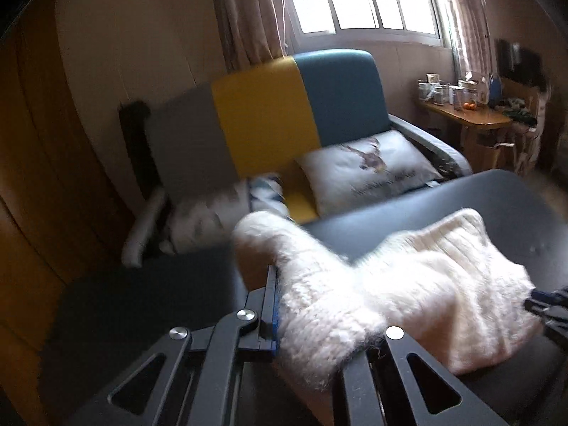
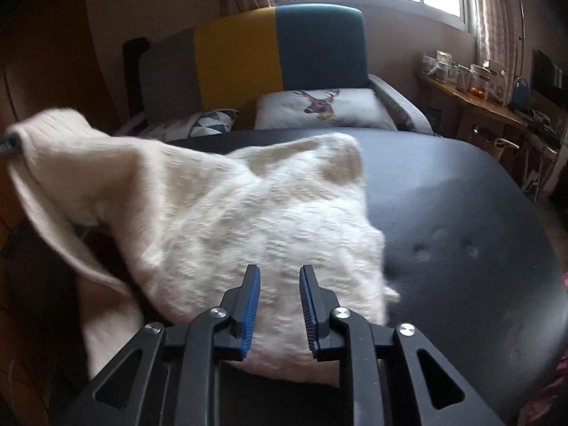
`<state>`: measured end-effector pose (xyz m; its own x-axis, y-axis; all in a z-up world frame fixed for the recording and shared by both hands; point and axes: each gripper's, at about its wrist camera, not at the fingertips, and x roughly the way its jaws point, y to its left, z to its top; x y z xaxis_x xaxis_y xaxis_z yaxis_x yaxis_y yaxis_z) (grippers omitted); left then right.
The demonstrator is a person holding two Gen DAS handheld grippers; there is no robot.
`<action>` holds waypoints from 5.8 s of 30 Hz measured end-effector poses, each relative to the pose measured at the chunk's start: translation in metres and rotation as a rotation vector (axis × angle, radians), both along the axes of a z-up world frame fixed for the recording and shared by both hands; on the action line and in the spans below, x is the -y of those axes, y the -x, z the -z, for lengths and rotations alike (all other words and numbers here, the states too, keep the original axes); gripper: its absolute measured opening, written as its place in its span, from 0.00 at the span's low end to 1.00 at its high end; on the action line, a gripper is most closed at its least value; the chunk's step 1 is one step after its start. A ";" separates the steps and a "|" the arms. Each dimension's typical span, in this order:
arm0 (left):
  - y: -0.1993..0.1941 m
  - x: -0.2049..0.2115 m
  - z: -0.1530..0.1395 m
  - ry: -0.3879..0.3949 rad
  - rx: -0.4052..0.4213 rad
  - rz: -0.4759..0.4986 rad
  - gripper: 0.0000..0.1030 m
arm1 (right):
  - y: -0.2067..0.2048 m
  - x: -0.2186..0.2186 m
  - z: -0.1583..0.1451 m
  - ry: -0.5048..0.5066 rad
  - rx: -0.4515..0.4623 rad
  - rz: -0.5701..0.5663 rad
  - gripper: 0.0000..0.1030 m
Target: Fold clothes
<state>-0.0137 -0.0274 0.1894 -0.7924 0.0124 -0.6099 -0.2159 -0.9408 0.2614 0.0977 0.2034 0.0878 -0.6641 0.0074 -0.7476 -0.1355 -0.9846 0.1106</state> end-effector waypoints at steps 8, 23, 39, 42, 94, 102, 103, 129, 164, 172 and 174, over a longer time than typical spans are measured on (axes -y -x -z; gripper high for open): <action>0.004 0.023 0.036 0.054 0.097 -0.042 0.11 | 0.005 -0.037 0.007 0.053 0.056 0.012 0.22; -0.008 0.101 0.047 -0.309 0.062 -0.191 1.00 | 0.111 -0.032 -0.032 -0.069 0.102 -0.184 0.40; 0.146 0.006 0.148 0.147 0.391 -0.012 1.00 | 0.260 -0.019 0.027 -0.205 0.384 -0.380 0.61; 0.168 0.005 0.174 0.152 0.452 -0.055 1.00 | 0.272 -0.022 0.042 -0.248 0.437 -0.406 0.68; 0.159 0.007 0.198 0.125 0.269 0.010 0.82 | 0.237 -0.035 0.080 -0.138 0.216 -0.354 0.55; 0.131 -0.026 0.201 0.241 0.216 0.121 0.10 | 0.224 -0.017 0.074 -0.209 0.172 -0.329 0.25; 0.132 -0.019 0.198 0.199 0.236 0.113 0.10 | 0.221 -0.013 0.073 -0.231 0.171 -0.327 0.24; 0.030 0.026 0.018 -0.283 0.006 0.146 0.08 | 0.111 0.004 -0.140 -0.183 -0.296 -0.249 0.16; -0.111 0.072 -0.135 -0.454 -0.286 0.253 0.66 | 0.045 0.135 -0.339 -0.121 -0.776 -0.410 0.13; -0.066 0.100 -0.003 -0.478 -0.071 0.098 0.73 | 0.139 0.095 -0.242 -0.099 -0.515 -0.260 0.15; -0.065 0.103 0.015 -0.473 -0.040 0.078 0.73 | 0.172 0.078 -0.200 -0.110 -0.362 -0.199 0.22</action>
<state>0.0512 -0.1303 0.1747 -0.8009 0.3416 -0.4918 -0.2895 -0.9399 -0.1813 -0.0741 0.1252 0.2873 -0.8802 -0.0804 -0.4678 0.0862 -0.9962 0.0091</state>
